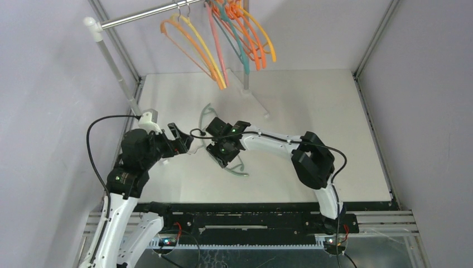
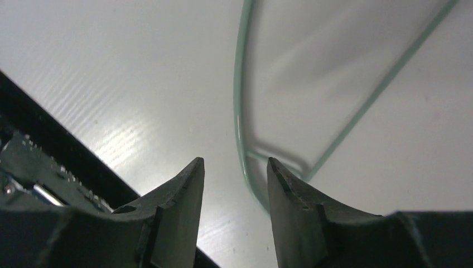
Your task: Organize the hangers
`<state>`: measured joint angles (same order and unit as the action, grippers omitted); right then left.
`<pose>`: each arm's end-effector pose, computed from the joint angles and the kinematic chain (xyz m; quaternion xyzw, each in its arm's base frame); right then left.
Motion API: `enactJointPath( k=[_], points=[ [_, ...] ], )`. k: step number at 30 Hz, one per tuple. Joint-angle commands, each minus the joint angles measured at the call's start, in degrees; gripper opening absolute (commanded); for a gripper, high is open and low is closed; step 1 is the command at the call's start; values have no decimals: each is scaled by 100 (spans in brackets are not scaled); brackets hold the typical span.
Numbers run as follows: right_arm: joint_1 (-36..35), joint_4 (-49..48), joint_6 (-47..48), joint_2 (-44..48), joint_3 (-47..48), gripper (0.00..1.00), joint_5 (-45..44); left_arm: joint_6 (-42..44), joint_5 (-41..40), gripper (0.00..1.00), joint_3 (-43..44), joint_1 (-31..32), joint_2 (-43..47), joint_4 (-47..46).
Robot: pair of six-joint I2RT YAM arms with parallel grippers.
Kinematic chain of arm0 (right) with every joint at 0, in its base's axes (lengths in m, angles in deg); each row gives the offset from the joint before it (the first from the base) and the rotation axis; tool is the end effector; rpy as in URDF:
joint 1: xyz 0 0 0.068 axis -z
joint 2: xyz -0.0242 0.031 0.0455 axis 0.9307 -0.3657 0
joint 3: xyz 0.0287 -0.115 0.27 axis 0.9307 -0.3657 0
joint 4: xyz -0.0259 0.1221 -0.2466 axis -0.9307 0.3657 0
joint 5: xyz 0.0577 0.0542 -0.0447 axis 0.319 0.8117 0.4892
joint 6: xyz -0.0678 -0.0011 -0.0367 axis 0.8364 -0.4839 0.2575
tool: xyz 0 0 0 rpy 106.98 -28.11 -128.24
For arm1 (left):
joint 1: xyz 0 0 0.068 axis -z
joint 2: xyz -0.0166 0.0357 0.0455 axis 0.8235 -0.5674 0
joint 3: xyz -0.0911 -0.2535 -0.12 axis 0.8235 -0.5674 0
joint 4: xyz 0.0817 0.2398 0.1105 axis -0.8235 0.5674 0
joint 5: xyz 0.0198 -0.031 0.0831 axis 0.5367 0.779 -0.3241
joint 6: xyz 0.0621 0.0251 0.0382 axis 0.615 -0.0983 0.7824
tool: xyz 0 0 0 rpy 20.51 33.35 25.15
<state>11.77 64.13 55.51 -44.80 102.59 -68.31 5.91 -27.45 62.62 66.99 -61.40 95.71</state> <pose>0.2479 0.3879 0.2014 -0.4415 0.8741 0.1340 0.1519 0.1543 -0.0394 0.3451 -0.0634 0.8326 -0.2174 0.5055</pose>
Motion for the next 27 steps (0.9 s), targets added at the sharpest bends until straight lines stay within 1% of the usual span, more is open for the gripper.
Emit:
enactJointPath(
  k=[1,6,12,13,14,15,16,18,19,20,21,25,27],
  points=[
    [7,-222,-32,-585,513,51,2,-336,2,100,-365,-35,370,-211],
    [13,-301,-199,-1170,1036,48,22,-658,-207,100,-901,-32,856,-144],
    [31,-651,-217,-1564,1263,45,-356,-1041,-247,99,-1103,-37,1206,-64],
    [33,-674,-241,-1618,1274,43,-375,-1044,-283,100,-1089,-34,1255,-26],
    [47,-682,-253,-1658,1268,39,-365,-1033,-338,100,-1058,-37,1295,29],
    [57,-699,-265,-1709,1261,30,-316,-1009,-391,100,-1009,-31,1316,100],
    [68,-707,-280,-1739,1252,25,-248,-983,-442,100,-940,-31,1330,186],
    [94,-741,-287,-1808,1233,18,-49,-935,-544,100,-804,-33,1388,358],
    [107,-767,-295,-1837,1232,11,51,-924,-622,100,-742,-36,1440,445],
    [117,-792,-287,-1871,1244,2,194,-922,-682,99,-685,-36,1493,528],
    [124,-811,-321,-1907,1266,0,284,-922,-738,99,-634,-39,1548,587],
    [285,-986,-624,-1860,1363,0,714,-903,-613,100,-524,-35,1795,662],
    [514,-1330,-1042,-1723,1391,0,1258,-875,-451,100,-574,-35,1886,668]
  ],
)
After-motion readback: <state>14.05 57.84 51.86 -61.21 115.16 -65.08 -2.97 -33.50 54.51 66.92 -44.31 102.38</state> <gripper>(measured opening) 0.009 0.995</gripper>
